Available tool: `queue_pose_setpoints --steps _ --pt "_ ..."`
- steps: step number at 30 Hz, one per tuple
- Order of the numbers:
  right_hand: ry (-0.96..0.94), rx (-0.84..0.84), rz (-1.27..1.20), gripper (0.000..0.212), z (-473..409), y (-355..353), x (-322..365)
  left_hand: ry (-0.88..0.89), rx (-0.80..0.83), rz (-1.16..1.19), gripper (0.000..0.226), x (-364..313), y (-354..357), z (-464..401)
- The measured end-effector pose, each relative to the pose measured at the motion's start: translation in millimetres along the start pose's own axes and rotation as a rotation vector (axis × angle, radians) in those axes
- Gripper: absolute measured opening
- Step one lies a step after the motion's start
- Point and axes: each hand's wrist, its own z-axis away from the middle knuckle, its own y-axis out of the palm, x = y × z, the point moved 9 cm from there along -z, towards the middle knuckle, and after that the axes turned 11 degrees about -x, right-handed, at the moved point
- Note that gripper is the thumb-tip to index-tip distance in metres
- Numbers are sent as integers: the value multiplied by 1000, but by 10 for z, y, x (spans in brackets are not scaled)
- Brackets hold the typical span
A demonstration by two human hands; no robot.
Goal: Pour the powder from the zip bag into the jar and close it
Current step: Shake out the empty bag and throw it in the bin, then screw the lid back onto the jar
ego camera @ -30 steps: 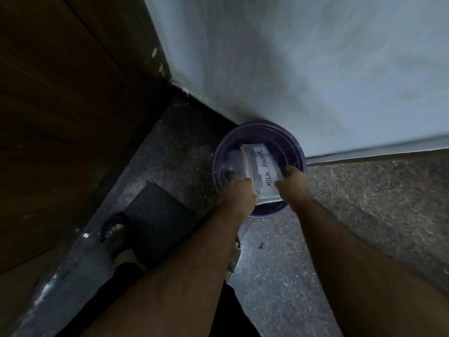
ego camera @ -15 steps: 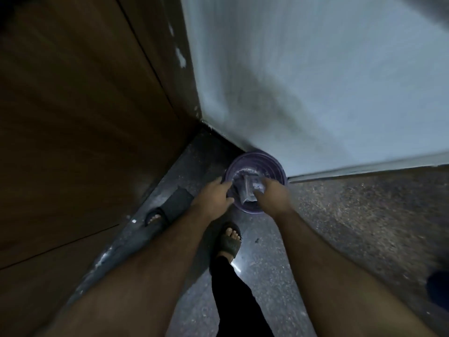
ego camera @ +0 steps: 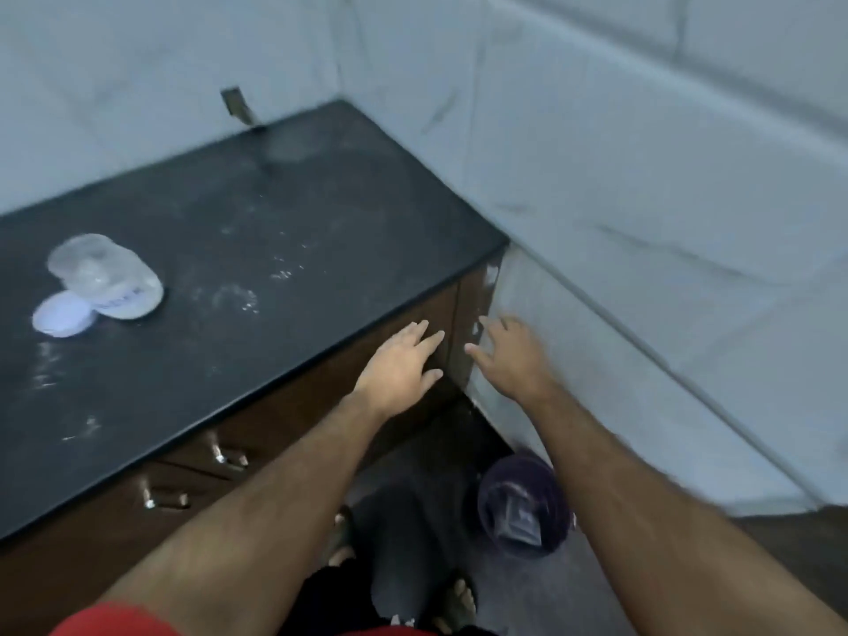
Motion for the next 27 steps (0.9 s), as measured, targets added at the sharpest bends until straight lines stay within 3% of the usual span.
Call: queue_pose_setpoints --steps 5,14,27 --pt "-239 -144 -6 68 -470 -545 1006 -20 -217 -52 64 406 -1028 -111" --pt "-479 -91 -50 85 -969 -582 2861 -240 -375 -110 78 1964 -2314 183" --pt "-524 86 -301 92 -1310 185 4820 -468 -494 -72 73 3940 -3292 843"
